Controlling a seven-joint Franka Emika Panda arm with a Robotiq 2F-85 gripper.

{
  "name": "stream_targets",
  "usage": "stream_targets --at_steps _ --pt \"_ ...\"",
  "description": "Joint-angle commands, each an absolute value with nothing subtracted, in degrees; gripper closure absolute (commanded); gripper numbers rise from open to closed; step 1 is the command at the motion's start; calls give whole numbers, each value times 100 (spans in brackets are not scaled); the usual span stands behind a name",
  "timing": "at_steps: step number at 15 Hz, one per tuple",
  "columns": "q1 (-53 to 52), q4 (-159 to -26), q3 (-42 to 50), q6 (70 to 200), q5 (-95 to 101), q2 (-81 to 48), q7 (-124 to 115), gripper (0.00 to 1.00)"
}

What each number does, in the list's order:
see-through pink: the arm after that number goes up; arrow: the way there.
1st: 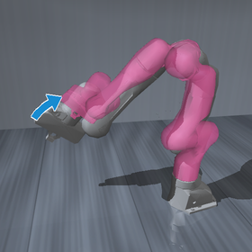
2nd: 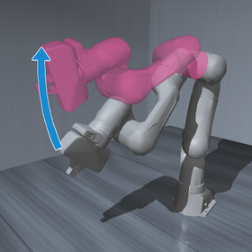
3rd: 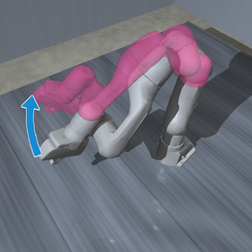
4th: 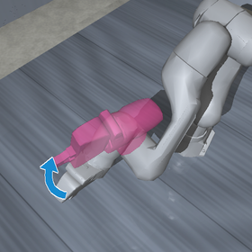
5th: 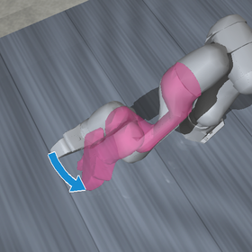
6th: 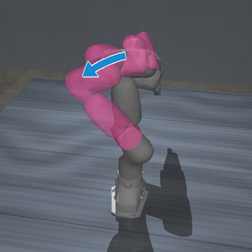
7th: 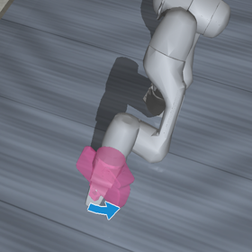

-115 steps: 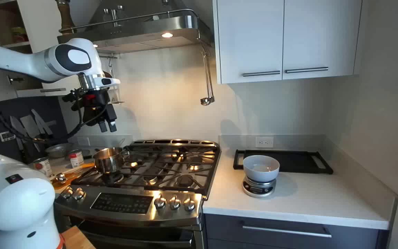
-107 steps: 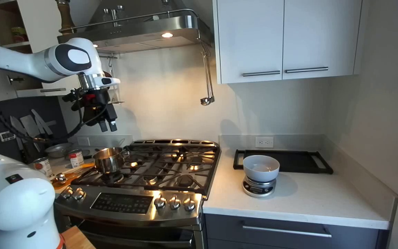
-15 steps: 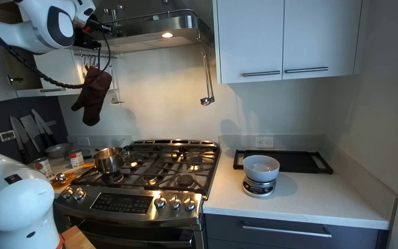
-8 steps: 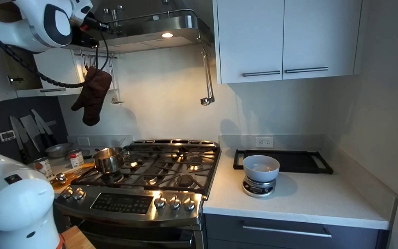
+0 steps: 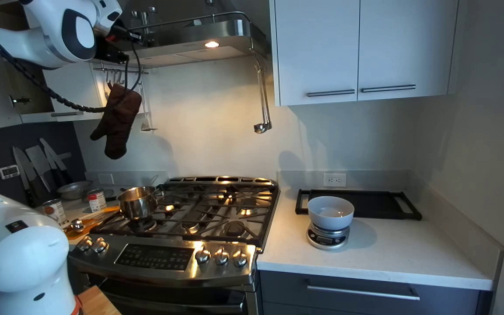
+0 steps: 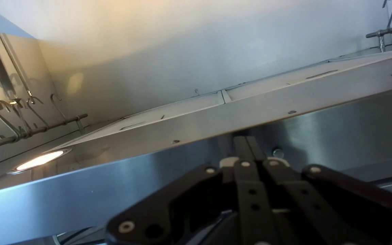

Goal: Press the left button on the under the counter lights rack switch

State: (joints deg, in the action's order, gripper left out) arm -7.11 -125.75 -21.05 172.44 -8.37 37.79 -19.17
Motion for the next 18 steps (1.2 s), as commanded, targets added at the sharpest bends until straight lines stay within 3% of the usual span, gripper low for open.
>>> stream_targets --at_steps 1,18 --pt "-701 -12411 -2134 17348 -873 3621 -1935 100" --pt "-297 -12355 -2597 17870 -882 3270 -2299 100"
